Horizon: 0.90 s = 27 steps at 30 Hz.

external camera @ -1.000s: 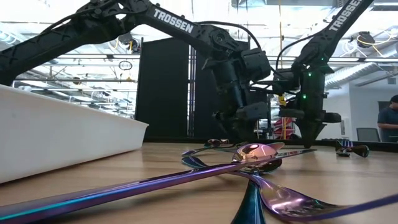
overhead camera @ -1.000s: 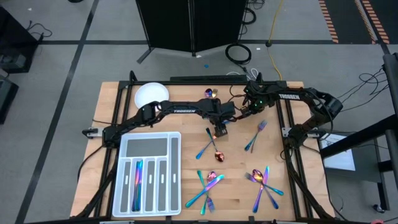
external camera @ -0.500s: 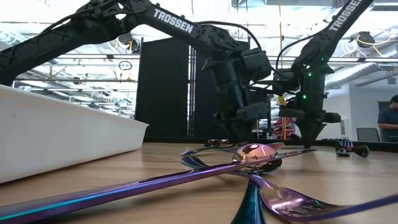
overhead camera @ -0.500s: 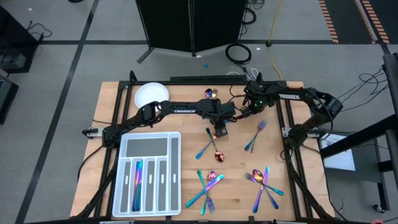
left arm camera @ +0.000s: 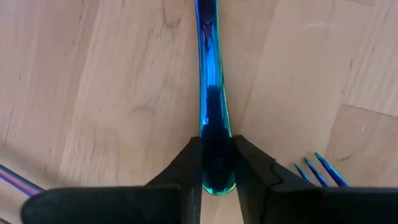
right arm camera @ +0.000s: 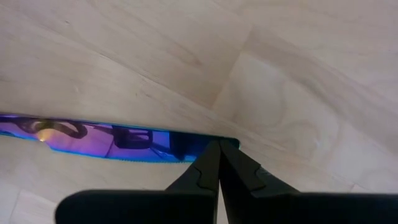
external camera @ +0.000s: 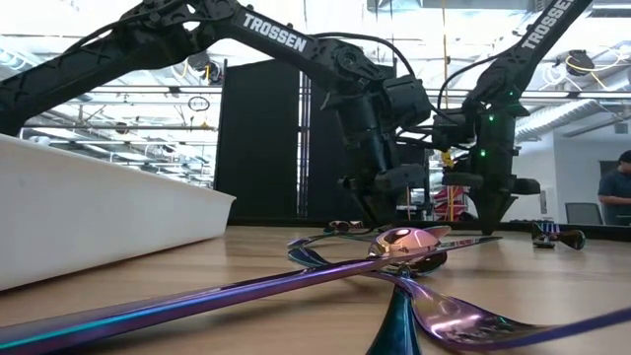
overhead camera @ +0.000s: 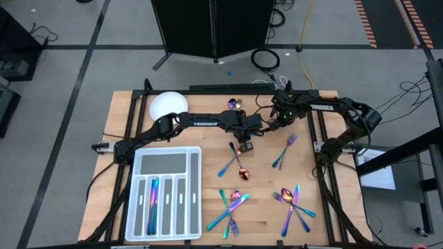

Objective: Sort silverware
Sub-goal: Put the iridescent blue knife in the silverware tray

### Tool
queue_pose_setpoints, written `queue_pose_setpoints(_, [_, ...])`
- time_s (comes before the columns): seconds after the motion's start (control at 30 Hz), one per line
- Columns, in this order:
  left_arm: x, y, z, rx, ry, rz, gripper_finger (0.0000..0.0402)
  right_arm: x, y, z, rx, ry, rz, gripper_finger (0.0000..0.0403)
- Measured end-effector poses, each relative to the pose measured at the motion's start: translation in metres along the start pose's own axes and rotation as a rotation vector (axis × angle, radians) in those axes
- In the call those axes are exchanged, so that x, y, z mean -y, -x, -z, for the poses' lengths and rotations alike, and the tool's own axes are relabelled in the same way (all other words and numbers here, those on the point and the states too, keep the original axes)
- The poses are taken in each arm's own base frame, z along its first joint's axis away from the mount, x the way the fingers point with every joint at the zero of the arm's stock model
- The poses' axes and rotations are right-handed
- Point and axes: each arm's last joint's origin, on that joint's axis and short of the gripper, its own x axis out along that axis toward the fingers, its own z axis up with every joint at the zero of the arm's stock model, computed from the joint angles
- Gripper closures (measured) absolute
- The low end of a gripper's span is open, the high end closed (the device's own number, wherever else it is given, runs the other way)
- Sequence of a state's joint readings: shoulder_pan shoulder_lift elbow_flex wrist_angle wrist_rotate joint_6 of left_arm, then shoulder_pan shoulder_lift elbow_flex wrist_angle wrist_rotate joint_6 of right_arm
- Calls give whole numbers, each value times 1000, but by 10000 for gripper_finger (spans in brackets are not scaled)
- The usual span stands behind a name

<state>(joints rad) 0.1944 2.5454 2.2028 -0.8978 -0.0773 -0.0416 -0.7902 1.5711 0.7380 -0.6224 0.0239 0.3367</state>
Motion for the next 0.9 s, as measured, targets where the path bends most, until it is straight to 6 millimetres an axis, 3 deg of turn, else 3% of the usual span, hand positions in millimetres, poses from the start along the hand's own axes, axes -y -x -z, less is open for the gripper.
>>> queue_pose_setpoints(0.2, [-1, 3, -2, 6, -8, -4, 343, 1, 19, 4, -3, 38, -21, 403])
queue_pose_setpoints(0.33, [-1, 7, -6, 17, -22, -6, 343, 3, 55, 5, 164, 36, -73, 402])
queue_pose_setpoints(0.57, [-5, 19, -15, 54, -21, -23, 371, 13, 111, 34, 447, 28, -174, 402])
queue_pose_setpoints(0.7, [-6, 27, -20, 84, -16, 4, 399, 22, 121, 63, 564, 7, -240, 402])
queue_pose_setpoints(0.9, [-10, 26, -20, 80, -55, 10, 366, 24, 114, 88, 618, 40, -490, 403])
